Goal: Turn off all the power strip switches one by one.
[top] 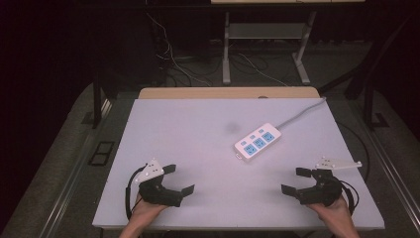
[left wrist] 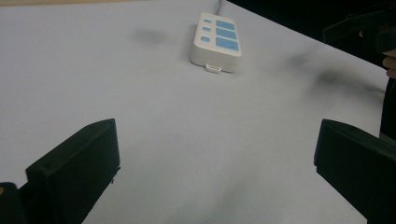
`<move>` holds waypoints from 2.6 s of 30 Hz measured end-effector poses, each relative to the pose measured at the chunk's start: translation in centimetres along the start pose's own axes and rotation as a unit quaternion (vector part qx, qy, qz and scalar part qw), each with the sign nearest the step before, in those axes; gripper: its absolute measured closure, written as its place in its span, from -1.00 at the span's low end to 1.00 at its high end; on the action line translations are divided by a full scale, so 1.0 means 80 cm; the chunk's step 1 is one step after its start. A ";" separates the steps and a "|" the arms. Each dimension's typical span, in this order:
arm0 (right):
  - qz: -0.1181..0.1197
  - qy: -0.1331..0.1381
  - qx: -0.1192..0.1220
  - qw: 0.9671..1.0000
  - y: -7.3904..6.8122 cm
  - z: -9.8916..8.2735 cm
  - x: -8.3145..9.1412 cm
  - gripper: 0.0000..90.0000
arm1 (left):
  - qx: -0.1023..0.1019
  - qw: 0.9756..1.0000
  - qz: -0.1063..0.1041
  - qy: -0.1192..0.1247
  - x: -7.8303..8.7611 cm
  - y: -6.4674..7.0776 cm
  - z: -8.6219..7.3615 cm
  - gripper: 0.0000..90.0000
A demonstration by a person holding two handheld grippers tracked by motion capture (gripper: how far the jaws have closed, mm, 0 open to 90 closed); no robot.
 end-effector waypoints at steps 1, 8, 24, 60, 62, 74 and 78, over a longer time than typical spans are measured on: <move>0.002 -0.003 0.000 1.000 -0.001 0.000 0.000 -0.99 | -0.001 1.000 -0.001 -0.001 0.000 0.000 0.000 -1.00; 0.004 -0.011 0.008 1.000 -0.006 0.001 0.000 -0.99 | 0.002 1.000 -0.007 -0.001 0.000 -0.001 -0.001 -1.00; 0.009 -0.021 0.021 1.000 -0.014 0.021 -0.008 -0.99 | 0.002 1.000 -0.015 -0.007 0.001 0.002 -0.005 -1.00; 0.013 -0.090 0.099 0.991 -0.016 0.111 -0.042 -0.99 | 0.005 1.000 -0.013 -0.006 0.004 0.000 -0.005 -1.00; 0.013 -0.096 0.101 0.990 -0.015 0.116 -0.046 -0.99 | 0.005 1.000 -0.013 -0.005 0.004 0.000 -0.005 -1.00; 0.020 -0.115 0.114 0.987 -0.011 0.140 -0.064 -0.98 | 0.007 1.000 -0.013 -0.006 0.004 -0.001 -0.006 -1.00; 0.021 -0.118 0.115 0.986 -0.011 0.147 -0.069 -0.98 | 0.007 1.000 -0.013 -0.006 0.004 -0.001 -0.006 -1.00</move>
Point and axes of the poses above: each handheld gripper's, and its own axes: x roughly backward along the jaws, z roughly out of its top, y roughly to its right, the point moved 3 cm from there along -x, roughly forward along the jaws, and after that the axes turned 9 degrees about -z, right-handed, at the moved point
